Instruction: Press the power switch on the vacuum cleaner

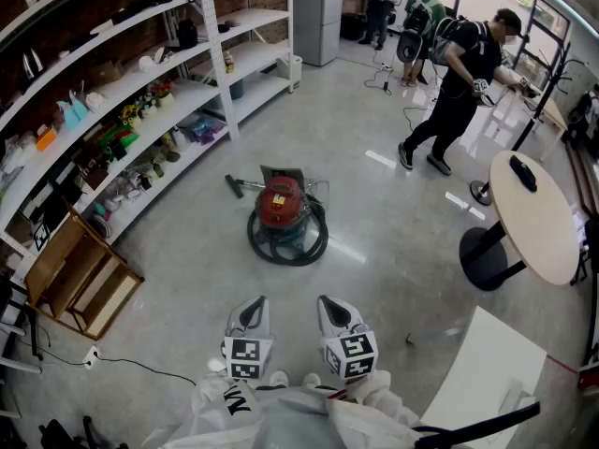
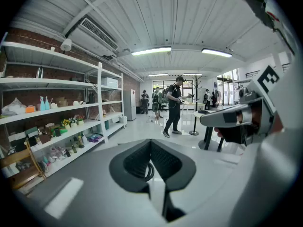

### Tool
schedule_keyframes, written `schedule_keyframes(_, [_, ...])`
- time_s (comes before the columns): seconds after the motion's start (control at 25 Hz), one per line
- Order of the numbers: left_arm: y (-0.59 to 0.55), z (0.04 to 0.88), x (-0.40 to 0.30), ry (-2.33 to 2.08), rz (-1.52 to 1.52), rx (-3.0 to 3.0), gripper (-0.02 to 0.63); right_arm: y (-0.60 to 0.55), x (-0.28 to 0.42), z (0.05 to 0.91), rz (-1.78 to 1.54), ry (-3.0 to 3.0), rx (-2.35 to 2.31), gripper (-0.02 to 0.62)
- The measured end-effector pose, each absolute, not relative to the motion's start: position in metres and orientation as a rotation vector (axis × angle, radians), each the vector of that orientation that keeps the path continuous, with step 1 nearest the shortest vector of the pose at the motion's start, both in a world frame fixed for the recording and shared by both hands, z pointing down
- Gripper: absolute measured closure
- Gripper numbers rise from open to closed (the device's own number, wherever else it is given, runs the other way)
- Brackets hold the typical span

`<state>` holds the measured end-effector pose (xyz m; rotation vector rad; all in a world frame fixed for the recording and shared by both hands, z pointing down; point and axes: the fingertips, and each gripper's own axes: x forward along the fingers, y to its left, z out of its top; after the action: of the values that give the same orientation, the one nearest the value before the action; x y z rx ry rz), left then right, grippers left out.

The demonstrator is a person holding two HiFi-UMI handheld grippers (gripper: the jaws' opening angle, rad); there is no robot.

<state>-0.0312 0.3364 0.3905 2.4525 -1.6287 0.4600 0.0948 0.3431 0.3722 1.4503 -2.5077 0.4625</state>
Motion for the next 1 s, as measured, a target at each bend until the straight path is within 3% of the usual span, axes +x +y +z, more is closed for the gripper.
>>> schedule_keyframes(1.0, [0.341,0.388,-0.009,-1.679,0.451,2.449,0.606,0.348,0.122,0.374,0.492,-2.562,1.432,0.595])
